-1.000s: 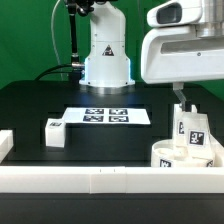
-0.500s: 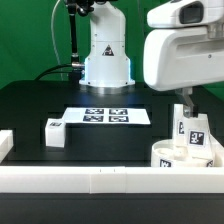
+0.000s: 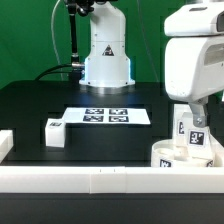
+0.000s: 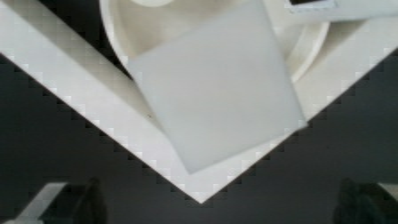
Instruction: Assemble stool
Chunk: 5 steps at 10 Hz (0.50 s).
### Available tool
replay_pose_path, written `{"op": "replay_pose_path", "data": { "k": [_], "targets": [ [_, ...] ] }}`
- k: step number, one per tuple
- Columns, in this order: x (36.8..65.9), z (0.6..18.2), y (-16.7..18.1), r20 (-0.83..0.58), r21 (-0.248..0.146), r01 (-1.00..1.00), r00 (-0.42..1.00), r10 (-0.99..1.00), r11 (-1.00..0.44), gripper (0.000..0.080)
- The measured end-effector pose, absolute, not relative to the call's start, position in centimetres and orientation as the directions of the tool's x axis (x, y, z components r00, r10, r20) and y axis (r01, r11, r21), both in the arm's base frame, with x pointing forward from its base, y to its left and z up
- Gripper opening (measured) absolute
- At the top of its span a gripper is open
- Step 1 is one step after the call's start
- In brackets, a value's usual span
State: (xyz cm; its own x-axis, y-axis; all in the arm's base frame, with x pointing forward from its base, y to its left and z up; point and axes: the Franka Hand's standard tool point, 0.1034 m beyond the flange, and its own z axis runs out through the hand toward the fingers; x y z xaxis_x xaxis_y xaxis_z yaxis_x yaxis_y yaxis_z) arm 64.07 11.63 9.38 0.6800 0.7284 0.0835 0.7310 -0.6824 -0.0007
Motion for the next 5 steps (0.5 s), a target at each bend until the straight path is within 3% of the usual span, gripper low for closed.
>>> {"op": "replay_pose_path", "data": {
  "k": [2,5],
  "targets": [
    [63.7,9.0,11.5,0.071,0.01,0.802,0.595,0.8,-0.597,0.0649],
    [62.9,8.1,11.4,0.068,0.009,0.802,0.596,0.8,-0.598,0.0649]
  ]
}}
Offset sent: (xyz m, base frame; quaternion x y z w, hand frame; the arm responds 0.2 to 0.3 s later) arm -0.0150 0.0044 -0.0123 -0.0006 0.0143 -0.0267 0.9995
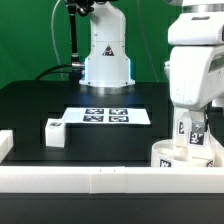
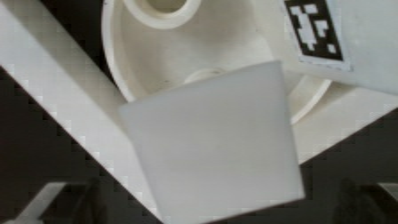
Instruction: Assemble stool
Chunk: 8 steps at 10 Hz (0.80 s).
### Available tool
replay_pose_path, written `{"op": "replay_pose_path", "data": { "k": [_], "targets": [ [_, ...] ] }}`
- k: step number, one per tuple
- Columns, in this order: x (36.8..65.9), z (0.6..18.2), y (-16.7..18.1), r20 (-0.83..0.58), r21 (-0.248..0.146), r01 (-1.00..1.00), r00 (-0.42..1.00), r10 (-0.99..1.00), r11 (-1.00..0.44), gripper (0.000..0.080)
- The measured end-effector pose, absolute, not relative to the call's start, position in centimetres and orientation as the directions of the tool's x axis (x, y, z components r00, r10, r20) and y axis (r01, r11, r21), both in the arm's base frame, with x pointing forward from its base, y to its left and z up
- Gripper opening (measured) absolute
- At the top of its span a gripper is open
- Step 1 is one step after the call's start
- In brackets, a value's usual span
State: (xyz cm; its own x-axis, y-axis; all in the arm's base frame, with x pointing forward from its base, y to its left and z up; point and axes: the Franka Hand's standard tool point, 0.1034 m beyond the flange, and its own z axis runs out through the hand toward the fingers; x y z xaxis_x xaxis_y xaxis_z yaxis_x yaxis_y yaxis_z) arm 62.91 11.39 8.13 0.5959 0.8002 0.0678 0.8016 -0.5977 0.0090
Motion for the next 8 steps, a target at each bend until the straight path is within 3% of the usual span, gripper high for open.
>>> {"op": "replay_pose_path", "data": {
  "k": [3,4,5,6,8],
  "targets": [
    [62.44,7.66,11.23,0.064,0.006,0.793,0.607,0.792,-0.609,0.0649],
    [62.42,7.63,11.27,0.064,0.006,0.793,0.607,0.792,-0.609,0.0519],
    [62.39,7.56,11.21,0.063,0.005,0.793,0.607,0.792,-0.609,0.0519],
    [62.39,7.5,11.06,0.063,0.006,0.793,0.608,0.791,-0.61,0.0383],
    [62.41,7.52,11.05,0.064,0.004,0.776,0.629,0.775,-0.63,0.0349]
  ]
}}
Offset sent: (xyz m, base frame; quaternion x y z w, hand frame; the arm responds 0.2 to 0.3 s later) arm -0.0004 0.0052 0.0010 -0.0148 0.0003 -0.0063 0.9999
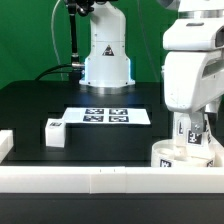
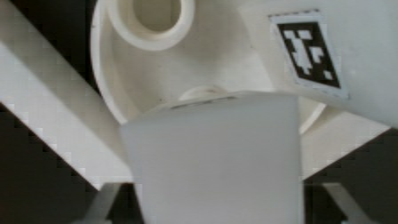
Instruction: Assemble stool
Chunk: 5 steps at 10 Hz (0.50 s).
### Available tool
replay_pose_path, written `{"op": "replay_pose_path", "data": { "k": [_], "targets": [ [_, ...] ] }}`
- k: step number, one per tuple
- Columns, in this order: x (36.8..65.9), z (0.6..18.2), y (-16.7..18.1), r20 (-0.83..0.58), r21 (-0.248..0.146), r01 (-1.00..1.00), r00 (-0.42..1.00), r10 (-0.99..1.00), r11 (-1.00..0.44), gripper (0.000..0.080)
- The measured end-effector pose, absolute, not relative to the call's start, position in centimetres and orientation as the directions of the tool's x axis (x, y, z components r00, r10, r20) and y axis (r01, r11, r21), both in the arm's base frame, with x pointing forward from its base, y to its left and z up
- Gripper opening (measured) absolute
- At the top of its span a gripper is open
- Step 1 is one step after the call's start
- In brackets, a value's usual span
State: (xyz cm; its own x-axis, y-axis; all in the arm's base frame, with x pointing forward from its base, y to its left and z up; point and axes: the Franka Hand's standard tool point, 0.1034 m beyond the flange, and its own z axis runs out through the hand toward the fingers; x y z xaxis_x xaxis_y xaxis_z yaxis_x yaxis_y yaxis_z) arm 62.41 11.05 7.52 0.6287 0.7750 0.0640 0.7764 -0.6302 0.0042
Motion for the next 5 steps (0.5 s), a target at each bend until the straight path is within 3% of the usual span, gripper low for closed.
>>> {"op": "replay_pose_path", "data": {
  "k": [3,5],
  "targets": [
    [62.4,7.51,11.09,0.065,-0.006,0.688,0.724,0.686,-0.726,0.0349],
    [62.35,7.44,11.23,0.06,-0.025,0.458,0.888,0.456,-0.889,0.0349]
  ]
}}
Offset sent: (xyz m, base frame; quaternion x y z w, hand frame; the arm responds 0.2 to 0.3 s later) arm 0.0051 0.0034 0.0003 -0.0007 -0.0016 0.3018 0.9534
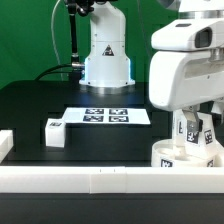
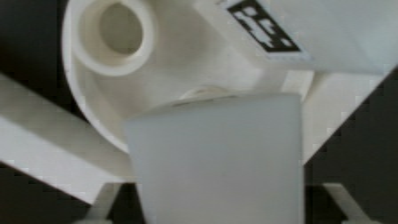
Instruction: Assemble stool
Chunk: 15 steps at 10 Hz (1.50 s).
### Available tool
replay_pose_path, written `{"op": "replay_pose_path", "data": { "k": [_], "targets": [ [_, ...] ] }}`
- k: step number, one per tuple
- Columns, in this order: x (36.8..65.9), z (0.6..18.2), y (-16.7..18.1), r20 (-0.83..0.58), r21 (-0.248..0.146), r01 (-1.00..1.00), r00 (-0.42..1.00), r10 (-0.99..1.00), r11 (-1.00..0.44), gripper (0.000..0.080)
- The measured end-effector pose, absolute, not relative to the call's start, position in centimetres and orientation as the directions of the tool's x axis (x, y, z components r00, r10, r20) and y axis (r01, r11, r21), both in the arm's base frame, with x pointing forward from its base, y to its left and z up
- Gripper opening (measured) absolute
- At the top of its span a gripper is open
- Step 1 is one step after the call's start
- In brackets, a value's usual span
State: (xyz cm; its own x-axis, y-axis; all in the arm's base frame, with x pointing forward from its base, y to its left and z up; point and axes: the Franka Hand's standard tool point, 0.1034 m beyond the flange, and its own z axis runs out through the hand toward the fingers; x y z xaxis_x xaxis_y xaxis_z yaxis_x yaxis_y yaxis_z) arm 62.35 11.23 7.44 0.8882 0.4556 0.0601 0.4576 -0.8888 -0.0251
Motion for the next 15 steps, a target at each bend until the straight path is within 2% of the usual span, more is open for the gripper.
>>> {"op": "replay_pose_path", "data": {
  "k": [2,4,9,11,12,14,15],
  "targets": [
    [62.3,7.4,11.3,0.053,-0.037,0.278,0.96,0.276,-0.96,0.0349],
    [62.1,7.3,11.8,0.038,-0.052,0.001,0.999,-0.001,-0.999,0.0349],
    [62.0,7.3,12.1,0.016,-0.066,-0.333,0.942,-0.335,-0.941,0.0349],
    [62.0,7.3,12.1,0.004,-0.073,-0.473,0.88,-0.474,-0.878,0.0349],
    [61.8,7.2,12.0,-0.014,-0.093,-0.599,0.8,-0.6,-0.796,0.0349],
    [61.5,7.1,12.5,-0.055,-0.098,-0.765,0.643,-0.764,-0.637,0.0348],
    [61.3,7.0,12.8,-0.084,-0.094,-0.855,0.517,-0.852,-0.51,0.0348]
  ]
}}
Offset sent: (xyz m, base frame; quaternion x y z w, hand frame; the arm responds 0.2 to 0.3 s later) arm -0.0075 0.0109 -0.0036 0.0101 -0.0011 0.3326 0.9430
